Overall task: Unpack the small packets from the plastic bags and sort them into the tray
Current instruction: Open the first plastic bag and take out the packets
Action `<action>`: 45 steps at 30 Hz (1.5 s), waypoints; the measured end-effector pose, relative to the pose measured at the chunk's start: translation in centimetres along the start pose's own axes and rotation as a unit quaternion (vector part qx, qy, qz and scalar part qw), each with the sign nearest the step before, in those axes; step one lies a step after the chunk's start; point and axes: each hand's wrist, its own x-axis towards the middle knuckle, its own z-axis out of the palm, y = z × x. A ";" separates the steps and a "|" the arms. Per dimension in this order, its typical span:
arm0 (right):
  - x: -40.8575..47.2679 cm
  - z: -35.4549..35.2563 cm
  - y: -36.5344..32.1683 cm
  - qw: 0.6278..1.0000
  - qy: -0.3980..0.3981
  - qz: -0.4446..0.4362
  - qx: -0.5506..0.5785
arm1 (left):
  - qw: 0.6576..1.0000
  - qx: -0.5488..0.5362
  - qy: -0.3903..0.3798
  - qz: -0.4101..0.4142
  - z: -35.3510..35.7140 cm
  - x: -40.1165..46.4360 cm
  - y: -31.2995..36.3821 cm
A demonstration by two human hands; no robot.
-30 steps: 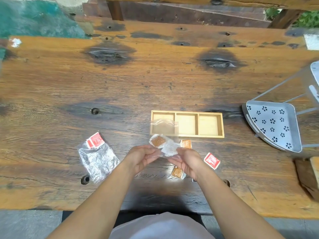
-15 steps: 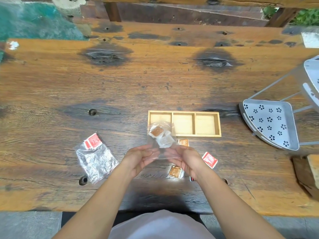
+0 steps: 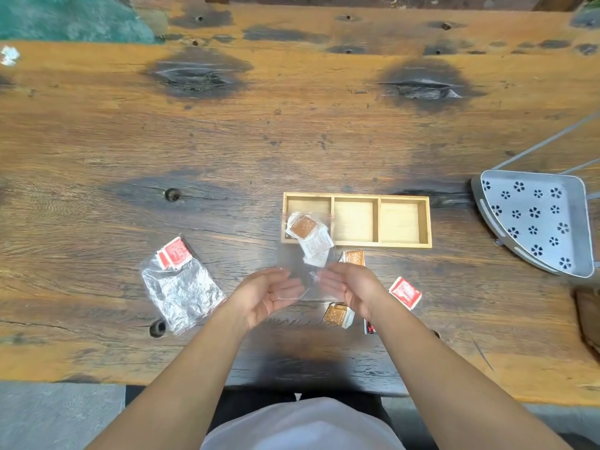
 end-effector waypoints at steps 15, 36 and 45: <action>-0.2 1.1 -2.8 0.999 -0.035 -0.022 0.015 | 0.997 -0.061 -0.024 0.034 2.3 1.2 3.8; -3.6 0.0 -1.5 0.998 -0.047 -0.043 0.027 | 0.995 -0.067 -0.044 0.066 2.2 -2.6 1.9; -5.6 1.0 -4.1 0.994 -0.059 -0.085 0.023 | 0.989 -0.045 -0.065 0.123 3.5 -4.1 4.1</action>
